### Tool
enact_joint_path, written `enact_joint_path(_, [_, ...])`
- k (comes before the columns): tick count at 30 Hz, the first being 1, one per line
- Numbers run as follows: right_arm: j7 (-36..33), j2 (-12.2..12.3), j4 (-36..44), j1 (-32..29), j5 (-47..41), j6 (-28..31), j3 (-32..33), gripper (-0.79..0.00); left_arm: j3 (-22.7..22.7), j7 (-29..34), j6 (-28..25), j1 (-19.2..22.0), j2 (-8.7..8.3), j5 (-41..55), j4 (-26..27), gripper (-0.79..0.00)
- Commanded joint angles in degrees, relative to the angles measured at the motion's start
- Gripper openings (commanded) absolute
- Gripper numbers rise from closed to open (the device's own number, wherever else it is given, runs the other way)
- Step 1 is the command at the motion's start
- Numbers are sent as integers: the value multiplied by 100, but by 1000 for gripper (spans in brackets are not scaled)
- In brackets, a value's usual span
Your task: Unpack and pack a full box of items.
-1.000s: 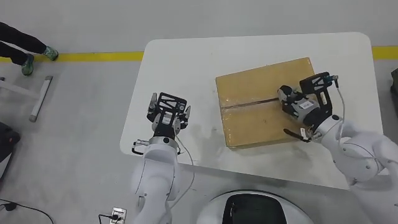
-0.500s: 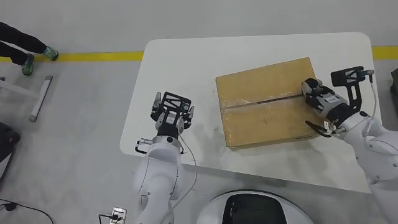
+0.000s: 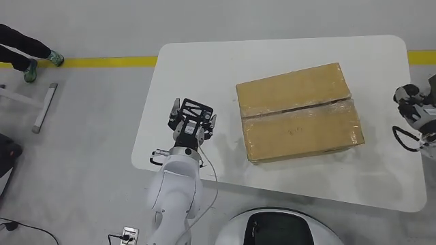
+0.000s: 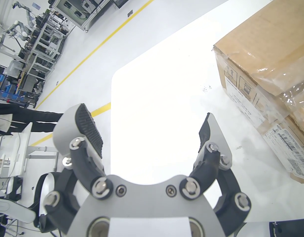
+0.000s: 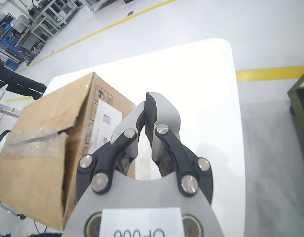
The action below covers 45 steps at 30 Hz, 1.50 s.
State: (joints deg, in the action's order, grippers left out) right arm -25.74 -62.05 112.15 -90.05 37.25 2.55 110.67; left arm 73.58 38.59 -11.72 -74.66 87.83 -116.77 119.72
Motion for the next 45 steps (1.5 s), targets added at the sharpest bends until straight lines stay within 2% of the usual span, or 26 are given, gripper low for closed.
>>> enact_joint_path(1, [36, -11, -102, -71, 127, 120, -237, -785, 0, 0, 0, 0, 0, 0, 0, 0])
enact_joint_path(9, [264, -58, 207, -461, 762, 638, -1170, -785, 0, 0, 0, 0, 0, 0, 0, 0])
enact_joint_path(14, [330, -86, 517, -626, 882, 552, -1437, -785, 0, 0, 0, 0, 0, 0, 0, 0])
enact_joint_path(18, [528, -92, 706, -691, 897, 315, -1153, -785, -1, -34, 5, -5, -1, 7, 11, 0])
enact_joint_path(21, [874, -107, 972, -862, 881, 108, -798, -785, -33, -431, -131, -90, -23, 85, 232, 0])
enact_joint_path(23, [1101, -117, 1167, -1054, 1026, 13, -555, -785, -106, -755, -281, -194, -44, 111, 428, 0])
enact_joint_path(26, [1439, -142, 1523, -1503, 1291, -34, -164, -785, -211, -1599, -622, -441, -110, -34, 777, 0])
enact_joint_path(27, [1540, -152, 1634, -1669, 1391, -30, -46, -730, -231, -1792, -719, -545, -130, -42, 835, 0])
enact_joint_path(29, [1675, -173, 1826, -2023, 1622, 11, 148, -680, -232, -2021, -806, -714, -160, -69, 908, 0])
enact_joint_path(31, [1780, -194, 2004, -2370, 1920, 56, 334, -545, -238, -2159, -778, -855, -173, 82, 925, 0])
enact_joint_path(32, [1827, -206, 2092, -2527, 2068, 60, 407, -409, -220, -2165, -708, -903, -173, 193, 932, 0])
enact_joint_path(33, [1885, -221, 2172, -2670, 2184, 49, 459, -31, -218, -2178, -646, -938, -173, 303, 938, 0])
enact_joint_path(34, [1953, -236, 2249, -2804, 2299, 32, 503, 0, -200, -2167, -553, -964, -169, 439, 941, 0])
enact_joint_path(39, [2150, -260, 2249, -2977, 2499, 54, 554, 0, -7, -2044, 5, -925, -152, 859, 897, 0])
enact_joint_path(42, [2150, -260, 2249, -2977, 2499, 54, 554, 0, 62, -1991, 109, -885, -155, 912, 874, 0])
enact_joint_path(43, [2151, -260, 2249, -2977, 2499, 54, 554, -100, 52, -2000, 101, -891, -153, 906, 878, 0])
enact_joint_path(45, [2150, -260, 2249, -2977, 2499, 54, 554, -44, 65, -1988, 116, -883, -154, 915, 873, 0])
